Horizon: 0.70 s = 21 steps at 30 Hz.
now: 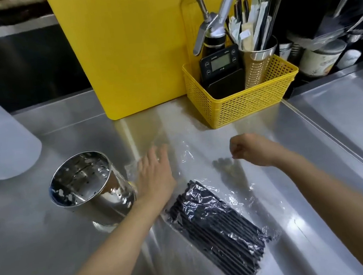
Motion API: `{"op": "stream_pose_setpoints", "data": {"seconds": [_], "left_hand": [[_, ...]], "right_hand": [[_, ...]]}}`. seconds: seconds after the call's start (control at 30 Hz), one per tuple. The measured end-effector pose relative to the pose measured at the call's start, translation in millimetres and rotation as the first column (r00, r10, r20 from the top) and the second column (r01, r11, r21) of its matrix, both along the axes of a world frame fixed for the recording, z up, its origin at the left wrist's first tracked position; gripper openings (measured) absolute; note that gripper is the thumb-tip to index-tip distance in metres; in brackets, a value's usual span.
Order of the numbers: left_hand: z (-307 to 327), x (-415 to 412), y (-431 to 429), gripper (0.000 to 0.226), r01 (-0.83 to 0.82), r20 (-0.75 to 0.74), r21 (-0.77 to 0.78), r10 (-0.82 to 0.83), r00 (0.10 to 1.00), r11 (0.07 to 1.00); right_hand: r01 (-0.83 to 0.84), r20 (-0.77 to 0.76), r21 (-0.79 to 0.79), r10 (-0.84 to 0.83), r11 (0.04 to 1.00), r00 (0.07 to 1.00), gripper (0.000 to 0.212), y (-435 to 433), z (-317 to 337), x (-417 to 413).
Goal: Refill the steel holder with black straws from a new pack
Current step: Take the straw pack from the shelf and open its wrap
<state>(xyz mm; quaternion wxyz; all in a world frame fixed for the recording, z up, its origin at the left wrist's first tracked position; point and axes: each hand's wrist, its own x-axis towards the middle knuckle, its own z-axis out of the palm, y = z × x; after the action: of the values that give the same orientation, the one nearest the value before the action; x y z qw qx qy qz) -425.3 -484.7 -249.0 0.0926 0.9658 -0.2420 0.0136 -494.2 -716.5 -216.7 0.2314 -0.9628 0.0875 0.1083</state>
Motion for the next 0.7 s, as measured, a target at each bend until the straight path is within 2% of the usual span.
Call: {"op": "stream_pose_setpoints", "data": {"seconds": [0.07,0.13,0.17,0.23,0.27,0.33,0.4,0.43,0.53,0.6,0.63,0.67,0.7], "left_hand": [[5.1,0.2,-6.1,0.076,0.162,0.117,-0.108,-0.149,0.982,0.981],[14.2,6.9,-16.8,0.090,0.346,0.285,-0.198,-0.285,0.915,0.917],[23.1,10.8,-22.9,0.096,0.418,0.338,-0.202,-0.338,0.879,0.886],[45.2,18.0,-36.1,0.100,0.487,0.318,-0.086,-0.440,0.840,0.869],[56.5,20.0,-43.0,0.095,0.497,0.269,0.006,-0.480,0.835,0.868],[66.9,23.5,-53.5,0.060,0.538,0.142,0.102,-0.547,0.825,0.837],[69.2,25.8,-59.1,0.023,0.556,0.064,0.038,-0.557,0.828,0.830],[68.5,26.7,-59.2,0.014,0.536,0.035,-0.032,-0.535,0.844,0.844],[64.3,32.9,-51.6,0.018,0.417,-0.036,-0.185,-0.430,0.902,0.890],[60.3,39.3,-44.2,0.023,0.349,-0.032,-0.200,-0.362,0.932,0.916],[58.2,42.7,-41.1,0.025,0.317,-0.029,-0.213,-0.330,0.944,0.924],[56.0,45.8,-38.5,0.027,0.284,-0.025,-0.230,-0.298,0.954,0.931],[54.6,48.1,-36.8,0.027,0.254,-0.020,-0.249,-0.267,0.964,0.935]], "right_hand": [[-0.115,0.037,0.006,0.115,0.993,0.993,0.018,8.8,7.5,5.3],[-0.194,0.060,-0.007,0.194,0.981,0.979,0.010,18.3,17.5,10.5],[-0.218,0.078,-0.011,0.219,0.976,0.973,0.006,22.2,22.0,12.6],[-0.252,0.130,-0.028,0.254,0.967,0.959,0.006,29.0,31.8,15.2],[-0.256,0.166,-0.039,0.259,0.966,0.952,0.006,31.8,36.8,15.6],[-0.247,0.250,-0.047,0.251,0.968,0.935,0.006,33.8,44.9,15.6],[-0.201,0.290,-0.052,0.207,0.978,0.934,0.011,31.8,49.7,14.1],[-0.155,0.303,-0.023,0.154,0.988,0.940,0.017,29.0,50.8,12.5],[0.051,0.418,0.194,-0.130,0.980,0.899,0.030,19.1,46.1,-0.3],[0.200,0.500,0.393,-0.391,0.897,0.772,0.028,13.8,37.8,-12.7],[0.251,0.494,0.548,-0.551,0.798,0.673,0.027,10.5,31.9,-18.5],[0.254,0.417,0.723,-0.699,0.642,0.580,0.029,5.2,23.0,-23.0],[0.211,0.273,0.871,-0.795,0.443,0.542,0.033,-0.4,14.9,-28.5]]}}
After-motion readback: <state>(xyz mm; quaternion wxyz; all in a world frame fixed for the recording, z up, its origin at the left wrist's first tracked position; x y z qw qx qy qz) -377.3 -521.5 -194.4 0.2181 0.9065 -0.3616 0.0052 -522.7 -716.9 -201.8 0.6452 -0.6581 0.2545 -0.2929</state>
